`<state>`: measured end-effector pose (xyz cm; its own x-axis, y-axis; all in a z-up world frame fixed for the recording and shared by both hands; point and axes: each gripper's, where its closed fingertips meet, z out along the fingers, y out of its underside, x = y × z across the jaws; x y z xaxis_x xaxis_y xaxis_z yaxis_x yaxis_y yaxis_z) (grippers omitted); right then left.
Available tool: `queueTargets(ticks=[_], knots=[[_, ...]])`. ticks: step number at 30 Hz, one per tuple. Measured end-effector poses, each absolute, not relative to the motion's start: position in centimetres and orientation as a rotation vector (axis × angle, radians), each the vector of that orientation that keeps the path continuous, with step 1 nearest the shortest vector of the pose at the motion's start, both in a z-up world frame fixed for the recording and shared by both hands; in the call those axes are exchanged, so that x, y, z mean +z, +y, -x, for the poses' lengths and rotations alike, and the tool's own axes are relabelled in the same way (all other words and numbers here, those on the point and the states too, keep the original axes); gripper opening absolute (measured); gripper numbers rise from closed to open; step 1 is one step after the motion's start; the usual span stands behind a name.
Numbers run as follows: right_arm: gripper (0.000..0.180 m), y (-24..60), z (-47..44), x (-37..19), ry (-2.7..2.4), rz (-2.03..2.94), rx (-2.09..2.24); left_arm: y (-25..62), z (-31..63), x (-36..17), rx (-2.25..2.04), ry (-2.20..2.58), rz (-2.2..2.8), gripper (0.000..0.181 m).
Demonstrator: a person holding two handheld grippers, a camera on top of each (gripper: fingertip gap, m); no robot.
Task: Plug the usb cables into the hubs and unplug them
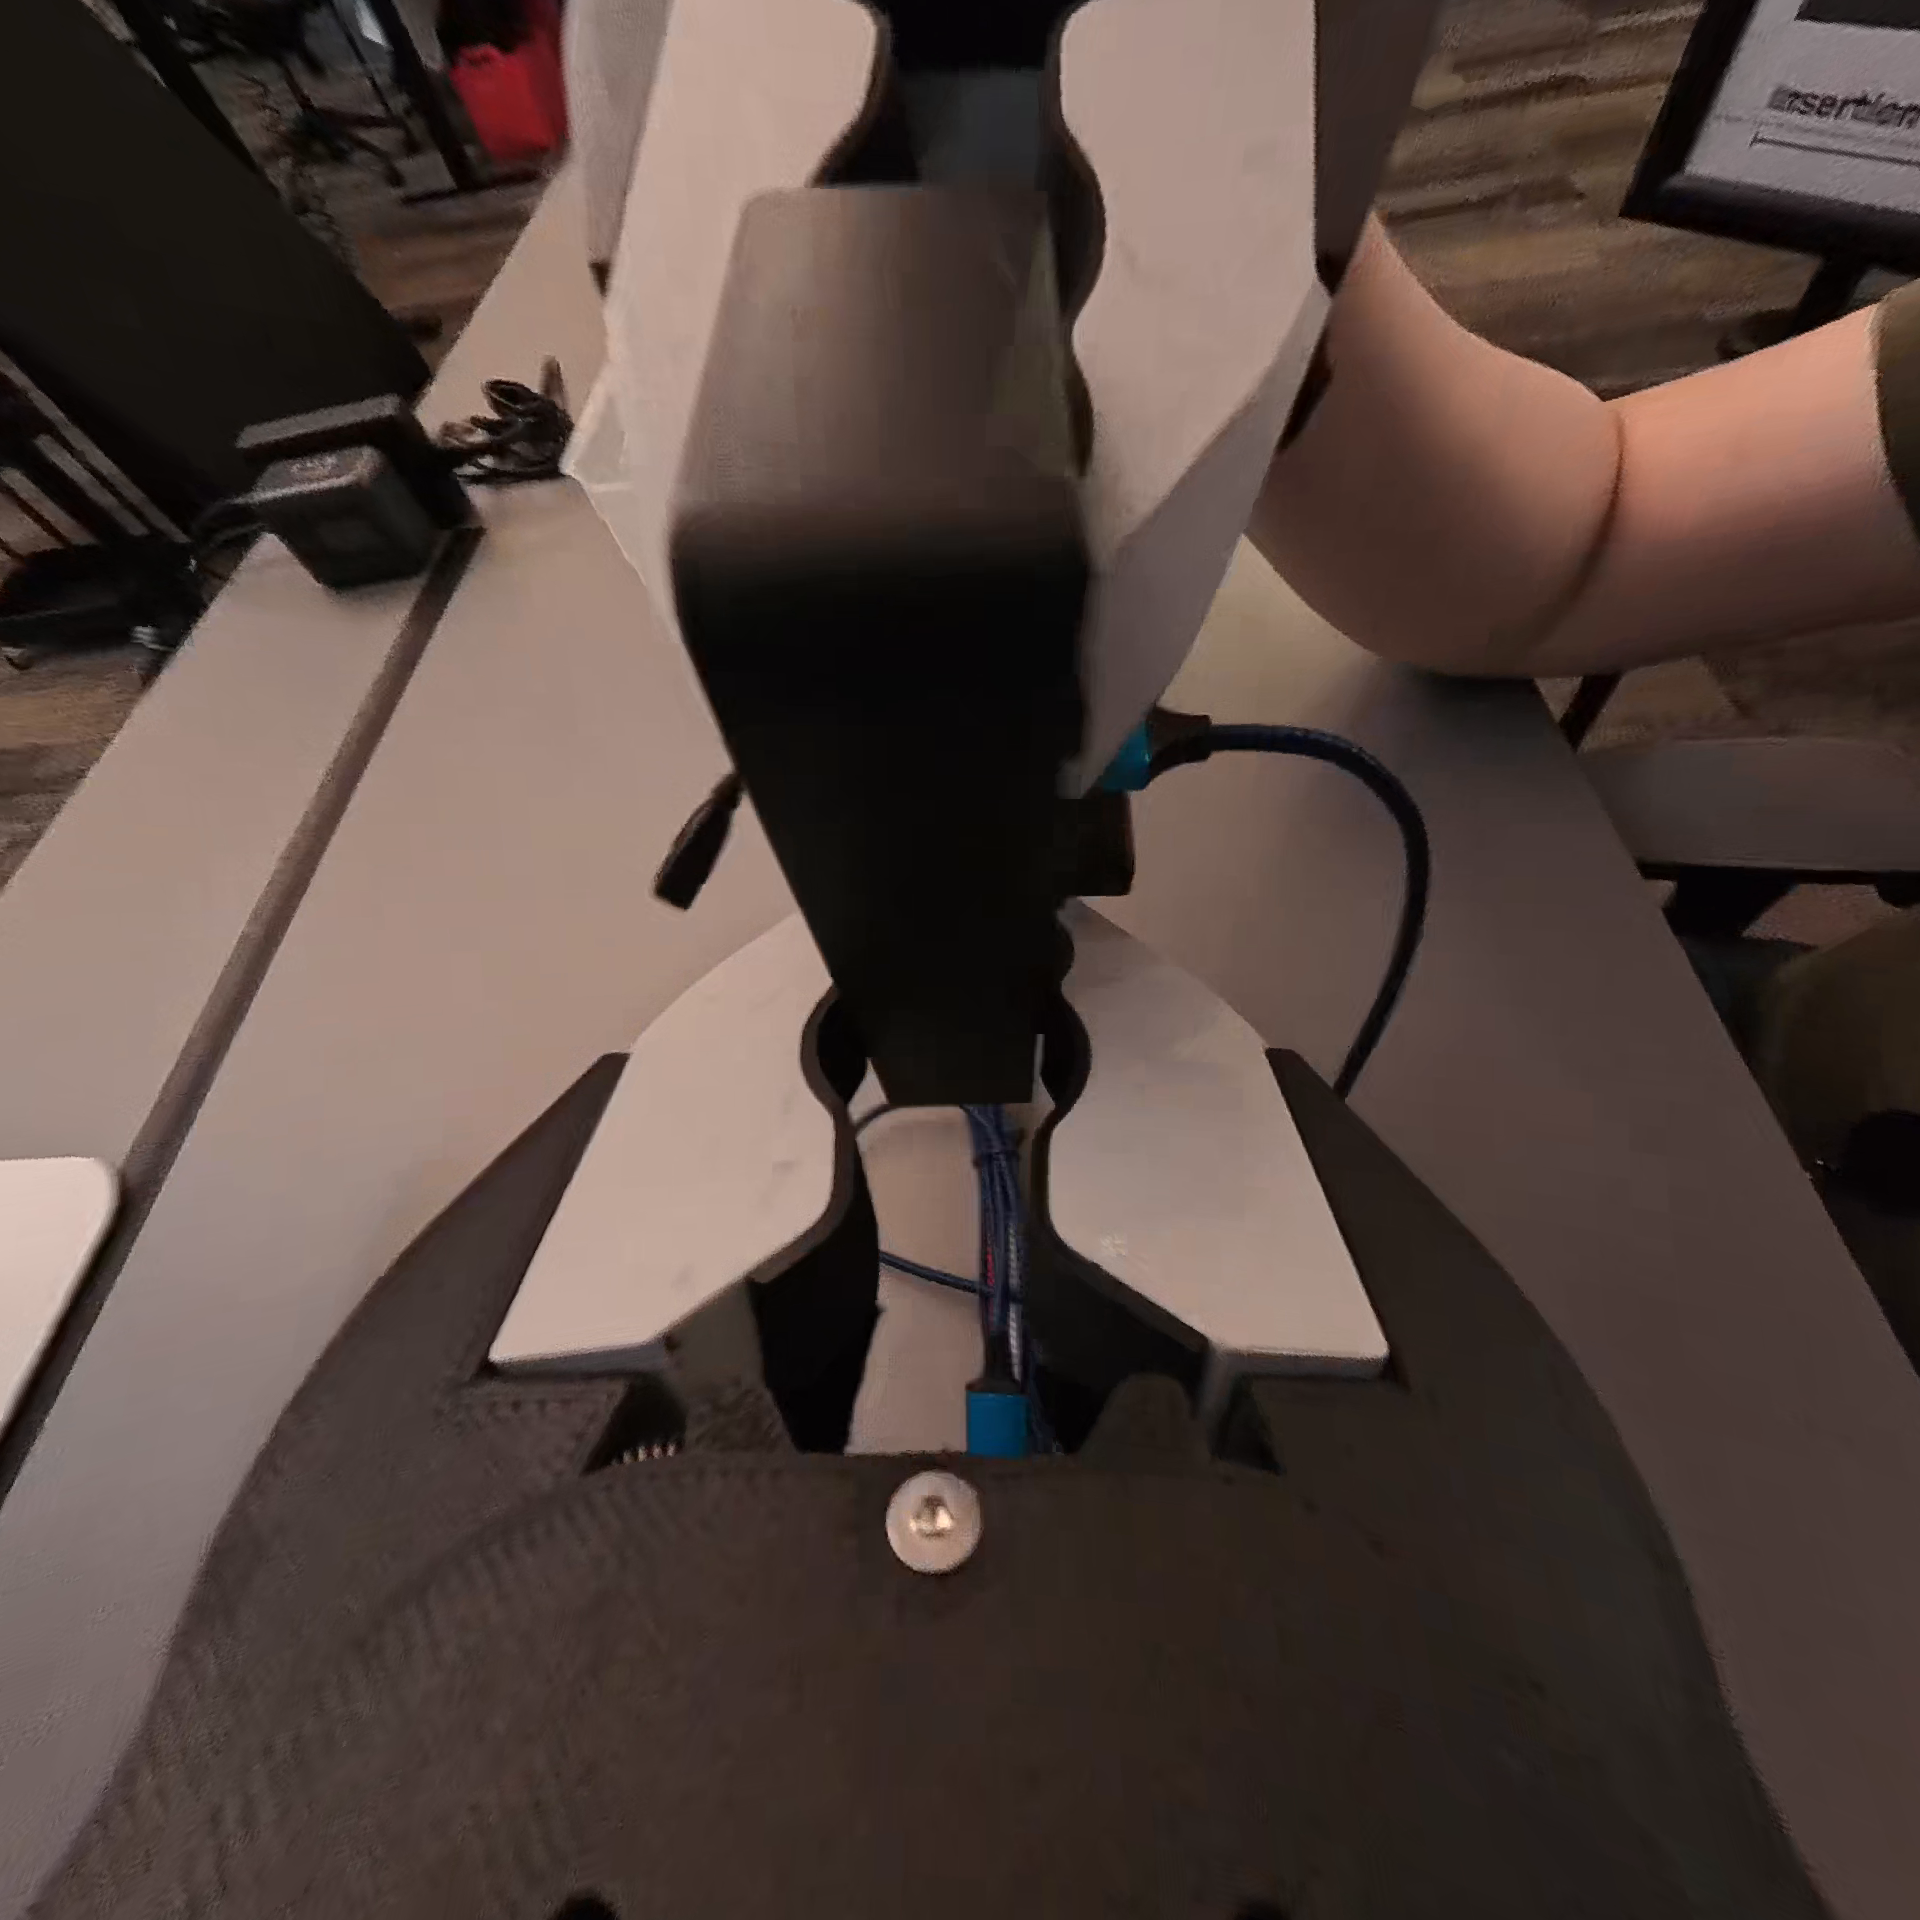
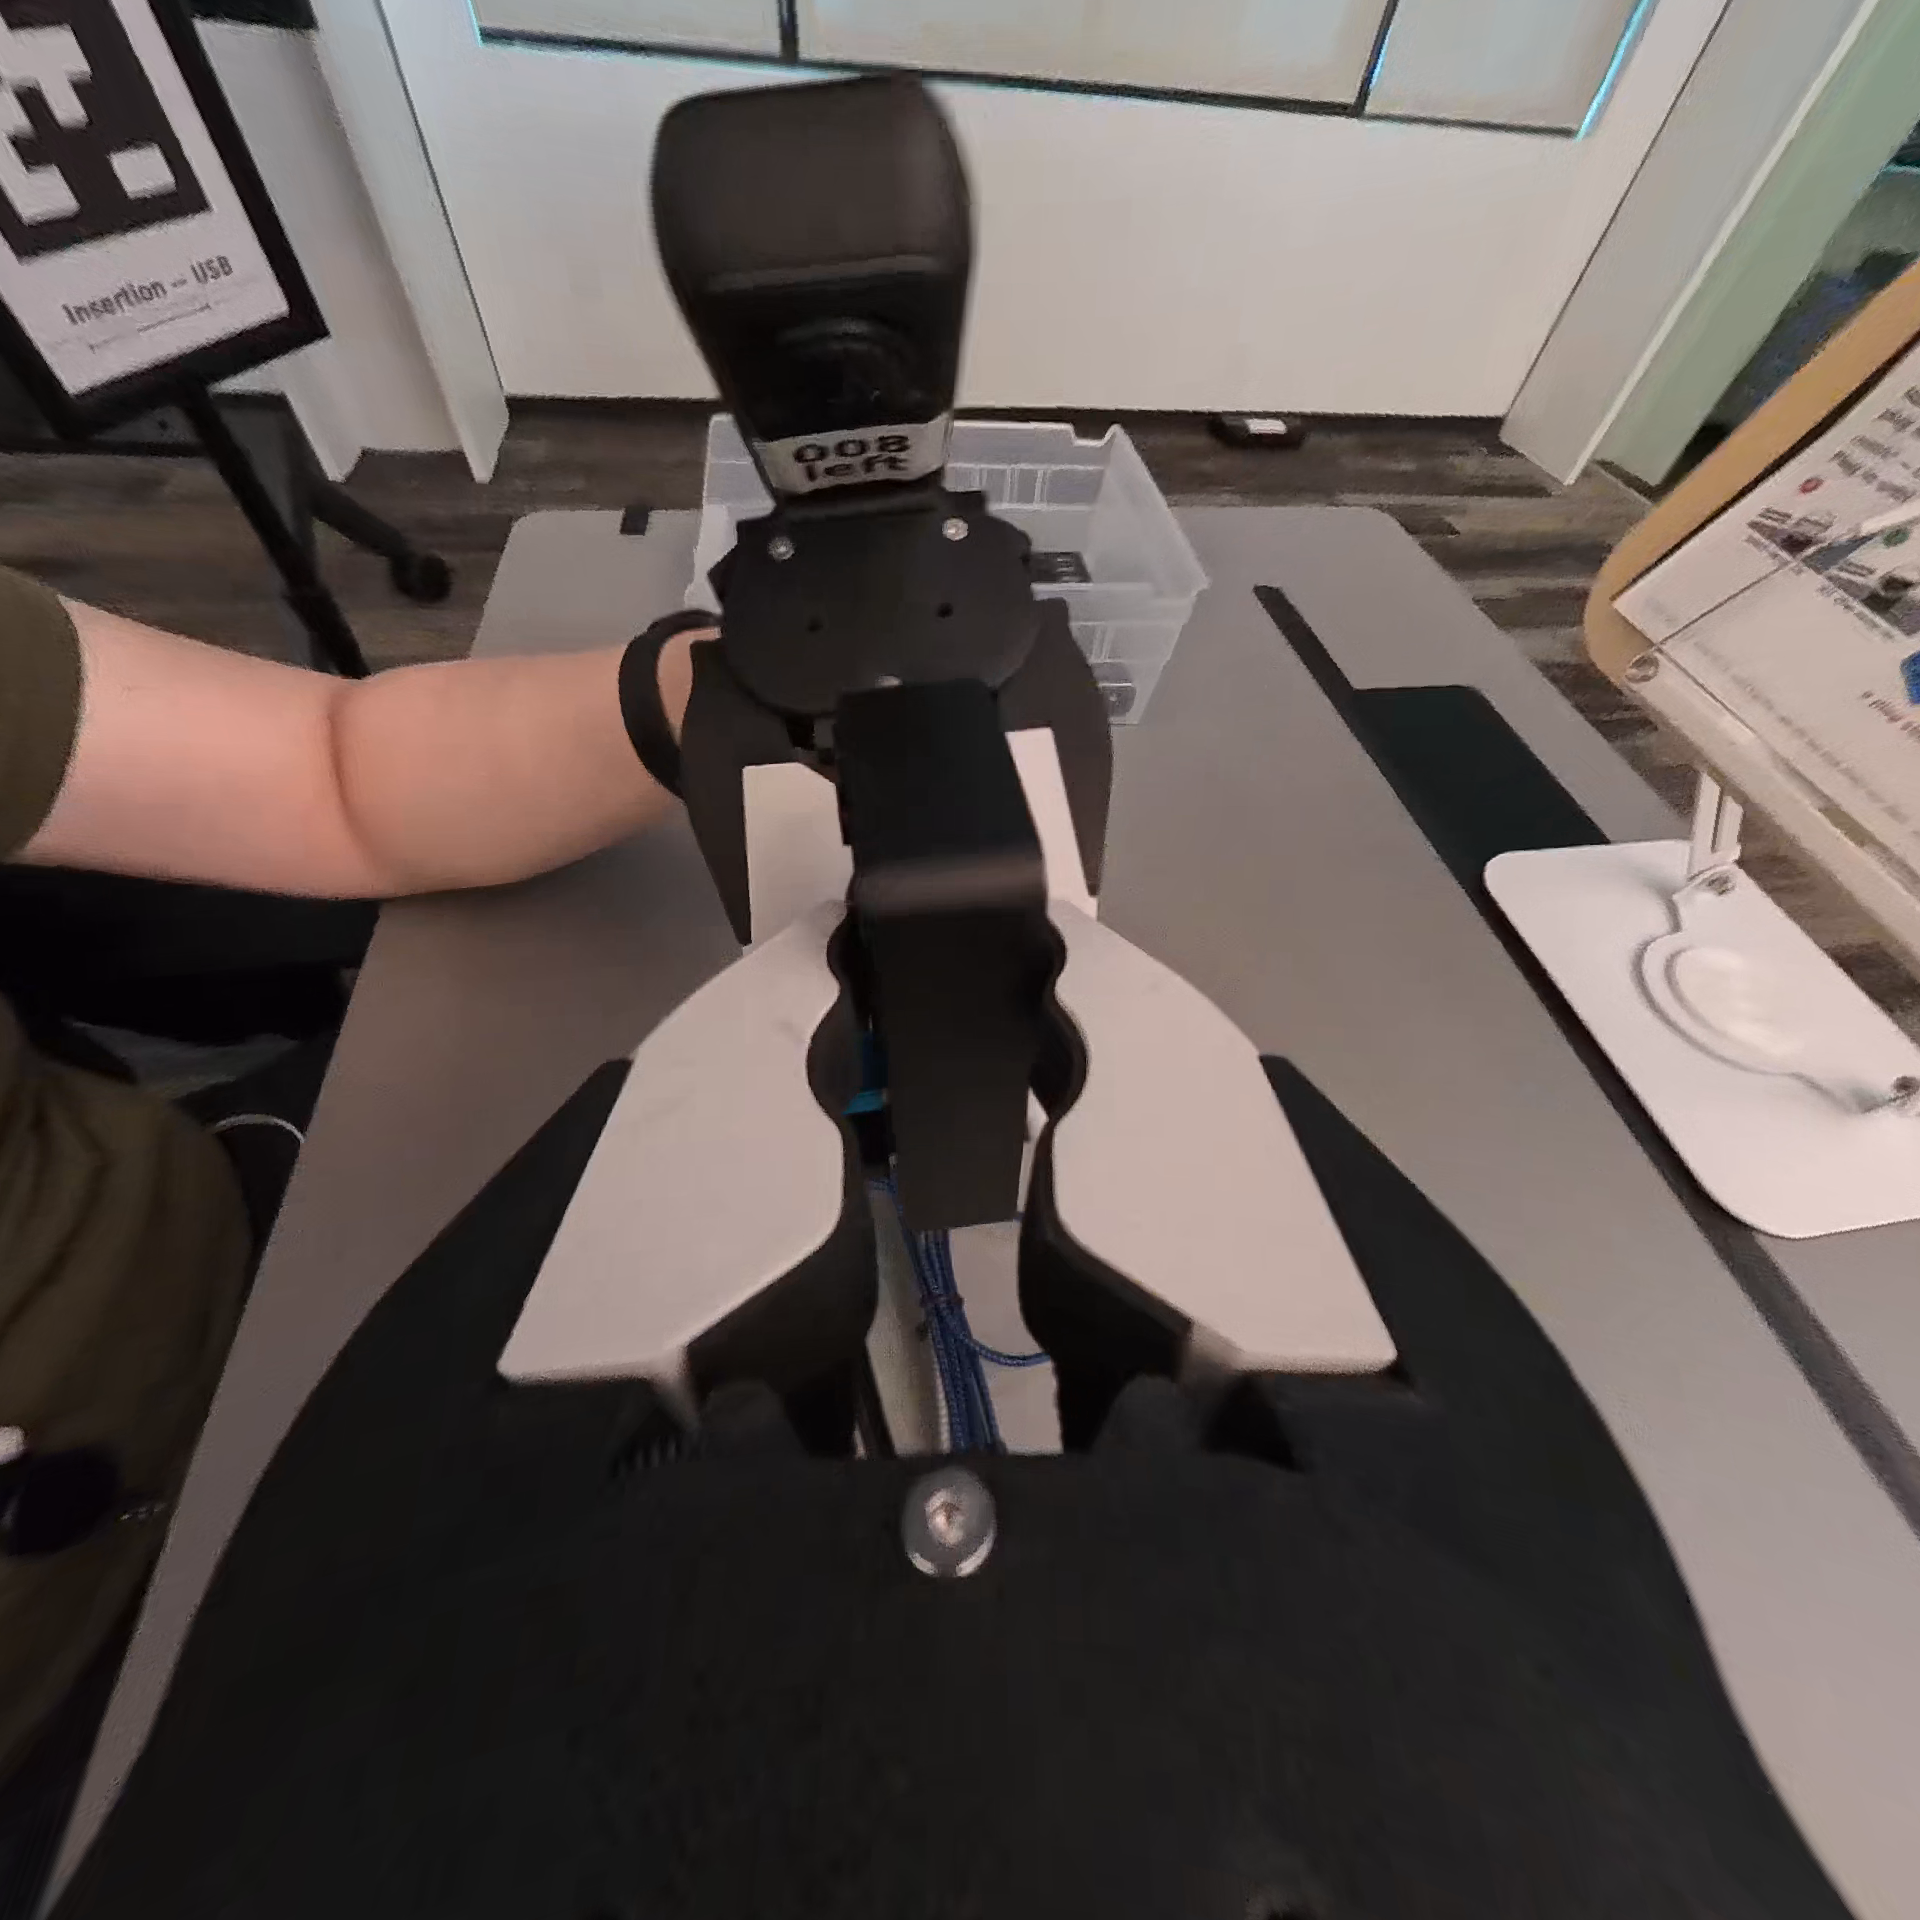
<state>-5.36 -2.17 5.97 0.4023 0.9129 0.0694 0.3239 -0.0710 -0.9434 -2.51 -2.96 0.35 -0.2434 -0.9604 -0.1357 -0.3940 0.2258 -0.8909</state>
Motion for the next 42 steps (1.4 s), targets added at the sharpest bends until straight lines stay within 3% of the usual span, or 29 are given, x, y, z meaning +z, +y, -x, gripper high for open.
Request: queueTargets(ticks=[1,3,5,10,17,23,32,42], knots=[[0.028,-1.8,4.9,6.3,-1.067,1.629,0.714,-2.1,2.5,1.0,-0.949,1.707,1.264,0.033],[0.028,-0.8,3.2,7.3,-0.97,1.619,0.695,0.0,3.5,2.7,-0.89,1.575,1.294,0.058],[0.028,0.2,1.1,9.2,-0.875,1.632,0.692,2.0,5.4,4.6,-0.877,1.452,1.33,0.064],[0.028,2.4,-3.8,18.7,-0.764,1.676,0.508,3.6,8.9,9.0,-0.994,1.23,1.31,0.052],[0.028,2.2,-12.4,35.0,-0.572,1.67,0.137,3.2,9.0,8.7,-1.0,1.263,1.351,0.052],[0.028,-0.6,-22.1,41.2,-0.398,1.66,-0.05,2.3,8.2,8.0,-0.956,1.332,1.355,0.052],[0.028,-2.2,-33.4,39.2,-0.164,1.728,-0.19,1.9,7.1,6.7,-0.946,1.379,1.385,0.052],[0.028,0.6,-35.1,19.8,-0.234,2.139,0.03,1.6,6.5,5.5,-0.932,1.428,1.41,0.053]])
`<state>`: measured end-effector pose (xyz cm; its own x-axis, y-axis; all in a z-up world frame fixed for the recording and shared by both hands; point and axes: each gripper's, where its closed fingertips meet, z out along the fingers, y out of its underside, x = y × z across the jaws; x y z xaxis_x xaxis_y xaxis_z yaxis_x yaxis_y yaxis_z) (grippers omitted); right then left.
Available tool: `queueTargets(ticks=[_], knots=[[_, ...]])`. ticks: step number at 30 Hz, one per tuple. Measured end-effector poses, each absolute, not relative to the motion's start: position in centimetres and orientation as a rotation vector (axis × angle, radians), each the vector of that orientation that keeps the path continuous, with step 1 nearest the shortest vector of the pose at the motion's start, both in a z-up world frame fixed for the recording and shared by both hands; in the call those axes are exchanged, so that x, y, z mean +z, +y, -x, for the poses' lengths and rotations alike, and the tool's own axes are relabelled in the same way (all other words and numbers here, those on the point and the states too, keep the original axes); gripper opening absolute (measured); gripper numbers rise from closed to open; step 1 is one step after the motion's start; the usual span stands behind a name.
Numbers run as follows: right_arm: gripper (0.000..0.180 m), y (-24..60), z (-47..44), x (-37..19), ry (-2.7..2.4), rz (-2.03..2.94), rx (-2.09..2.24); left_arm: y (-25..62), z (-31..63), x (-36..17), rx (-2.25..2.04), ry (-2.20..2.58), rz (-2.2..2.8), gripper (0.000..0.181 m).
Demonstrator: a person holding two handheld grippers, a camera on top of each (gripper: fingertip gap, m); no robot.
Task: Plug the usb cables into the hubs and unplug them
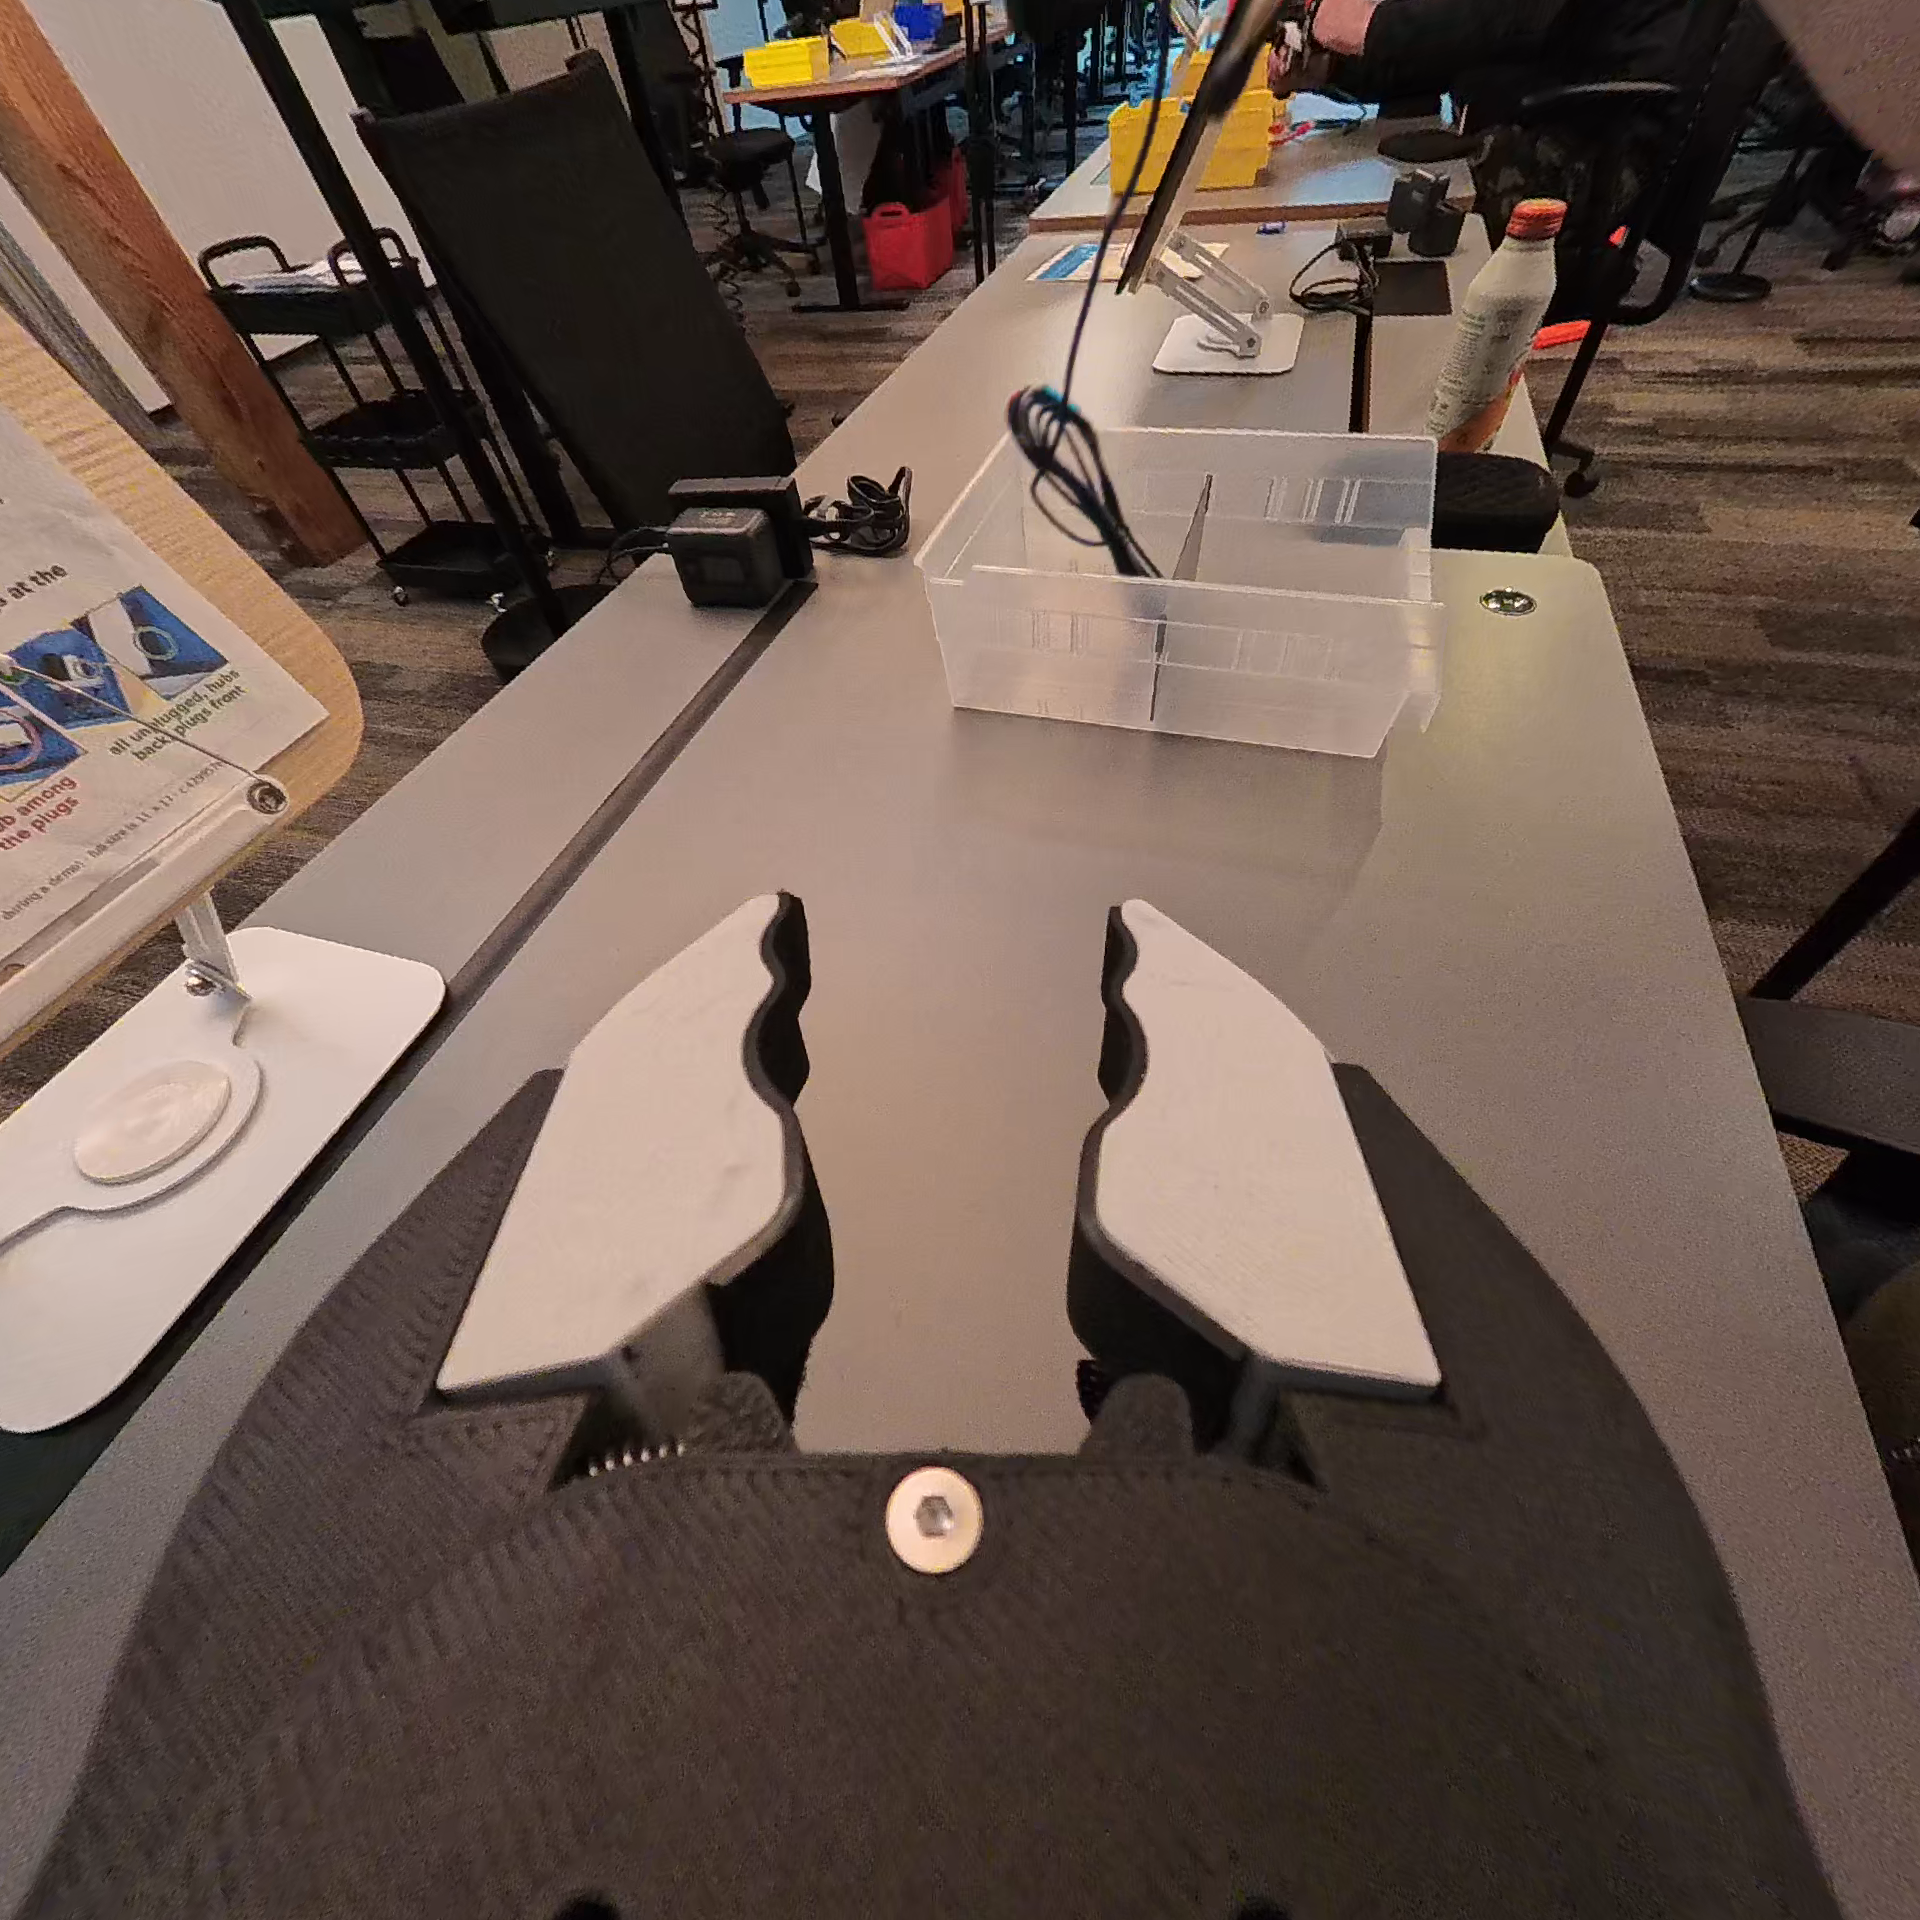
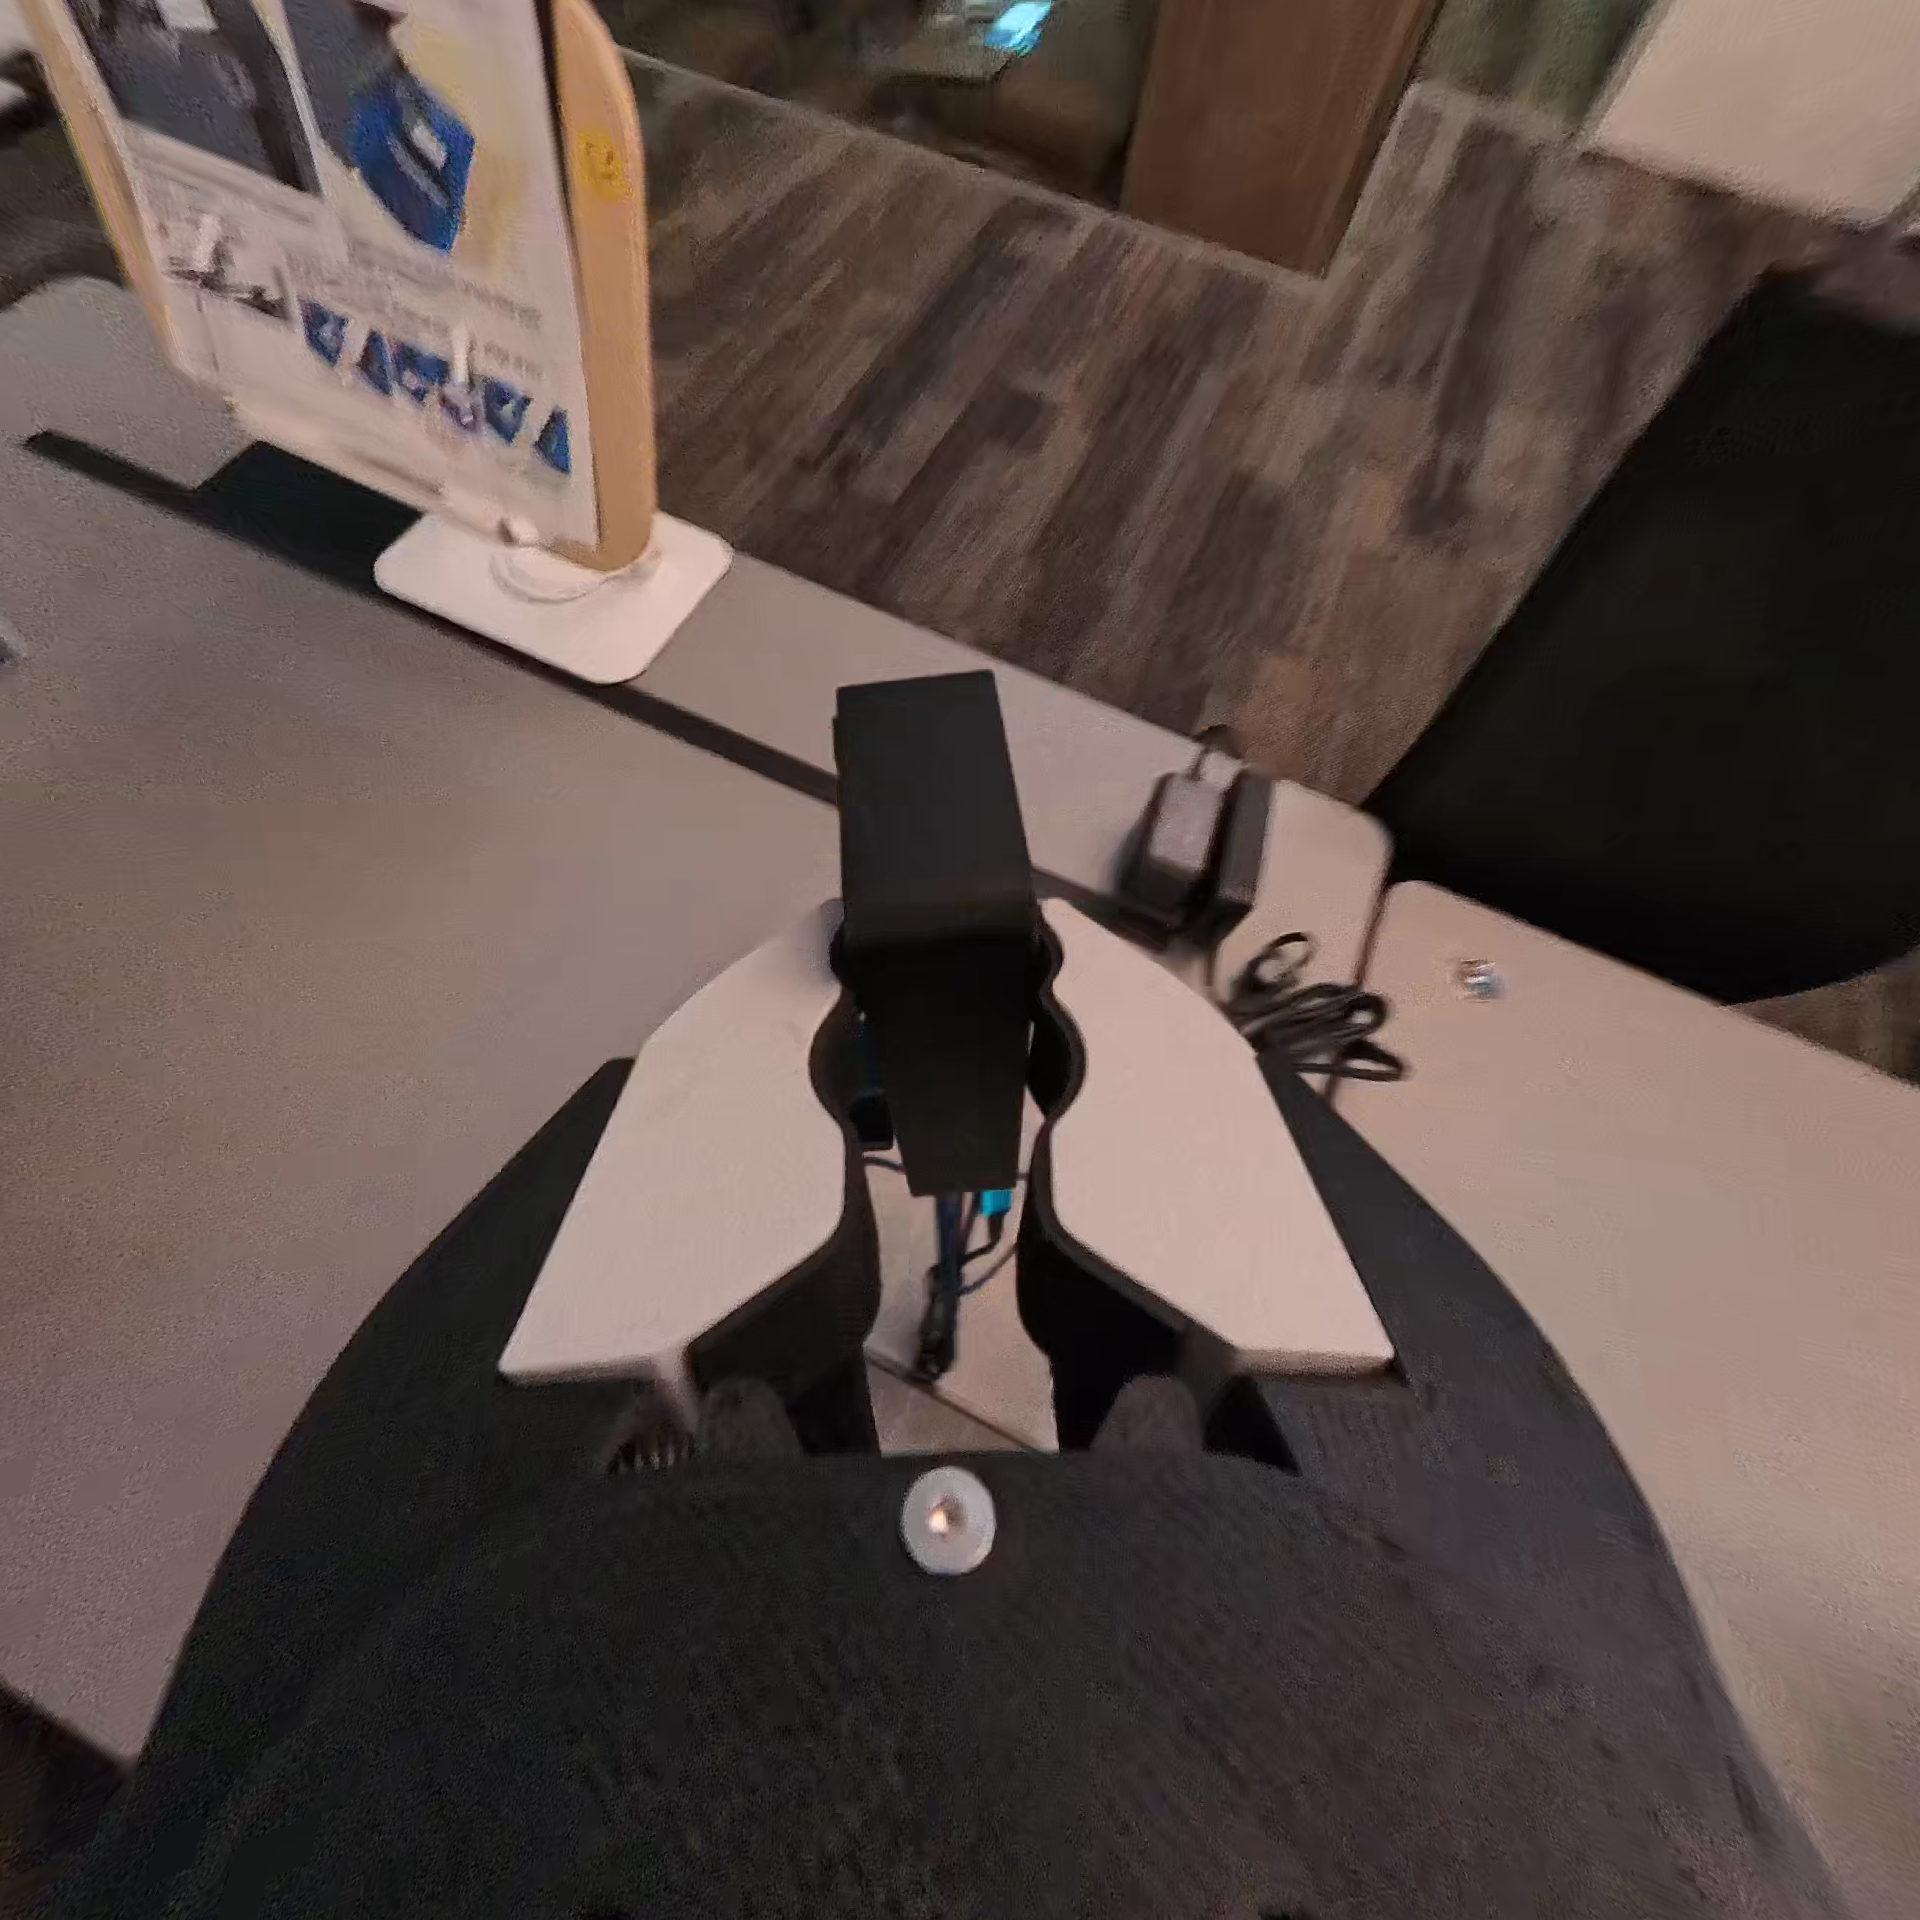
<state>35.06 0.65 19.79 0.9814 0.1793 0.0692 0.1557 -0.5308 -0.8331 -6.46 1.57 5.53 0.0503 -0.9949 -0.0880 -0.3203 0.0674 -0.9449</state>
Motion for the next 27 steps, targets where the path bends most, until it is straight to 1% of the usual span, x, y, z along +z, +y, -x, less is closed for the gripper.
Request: queueTargets(ticks=[4,8,11,19,25,27], knots=[[0.028,1.6,-33.4,14.2,-0.241,2.101,0.371,1.4,6.4,5.4,-0.933,1.439,1.411,0.053],[0.027,2.2,-32.8,9.3,-0.143,2.104,0.636,1.3,6.2,5.1,-0.93,1.451,1.416,0.053],[0.027,2.5,-34.1,5.2,-0.202,2.158,0.538,1.2,6.1,5.0,-0.925,1.46,1.417,0.053],[0.027,0.7,-34.8,-4.9,-0.693,2.383,0.352,0.9,5.2,3.4,-0.891,1.516,1.439,0.053],[0.03,1.5,-35.4,-9.6,-0.785,2.513,0.226,0.9,4.4,1.6,-0.869,1.565,1.477,0.053],[0.029,1.9,-34.6,-9.5,-0.807,2.478,0.225,0.9,4.3,1.2,-0.865,1.571,1.49,0.053]])
